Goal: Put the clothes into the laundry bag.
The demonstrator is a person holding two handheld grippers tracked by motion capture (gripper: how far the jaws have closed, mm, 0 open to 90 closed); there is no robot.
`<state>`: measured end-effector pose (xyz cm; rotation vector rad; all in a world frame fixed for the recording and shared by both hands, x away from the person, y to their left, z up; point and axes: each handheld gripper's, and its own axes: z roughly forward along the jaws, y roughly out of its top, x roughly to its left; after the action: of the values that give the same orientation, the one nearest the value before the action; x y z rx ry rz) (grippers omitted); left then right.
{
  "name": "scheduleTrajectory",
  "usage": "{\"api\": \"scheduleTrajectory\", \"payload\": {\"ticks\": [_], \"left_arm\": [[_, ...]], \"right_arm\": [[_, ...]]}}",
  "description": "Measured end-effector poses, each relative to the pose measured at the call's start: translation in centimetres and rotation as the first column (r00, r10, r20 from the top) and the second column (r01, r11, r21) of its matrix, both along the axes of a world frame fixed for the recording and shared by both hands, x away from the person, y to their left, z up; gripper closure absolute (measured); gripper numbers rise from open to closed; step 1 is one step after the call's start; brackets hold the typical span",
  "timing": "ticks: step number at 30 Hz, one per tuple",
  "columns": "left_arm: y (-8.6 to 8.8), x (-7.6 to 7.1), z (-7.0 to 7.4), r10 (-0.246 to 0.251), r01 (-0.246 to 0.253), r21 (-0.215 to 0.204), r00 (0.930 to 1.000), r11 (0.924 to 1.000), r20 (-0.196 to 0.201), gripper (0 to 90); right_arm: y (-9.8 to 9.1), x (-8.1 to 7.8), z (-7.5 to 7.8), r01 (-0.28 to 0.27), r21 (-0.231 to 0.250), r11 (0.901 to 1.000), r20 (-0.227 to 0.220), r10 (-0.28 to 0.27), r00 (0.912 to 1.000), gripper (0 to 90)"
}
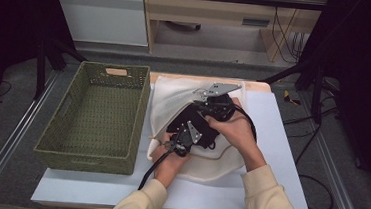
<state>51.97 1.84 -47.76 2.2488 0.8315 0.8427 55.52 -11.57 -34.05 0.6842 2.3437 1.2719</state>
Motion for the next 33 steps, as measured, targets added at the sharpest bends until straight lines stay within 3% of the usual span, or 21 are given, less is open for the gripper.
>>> {"api": "scheduleTrajectory", "payload": {"ticks": [33], "left_arm": [[-0.06,-0.01,-0.12,0.003,-0.003,-0.003,0.9997,1.0,0.024,90.0]], "right_arm": [[-0.68,0.26,-0.22,0.014,-0.001,0.9999,-0.007,-0.014,0.9999,87.0]]}}
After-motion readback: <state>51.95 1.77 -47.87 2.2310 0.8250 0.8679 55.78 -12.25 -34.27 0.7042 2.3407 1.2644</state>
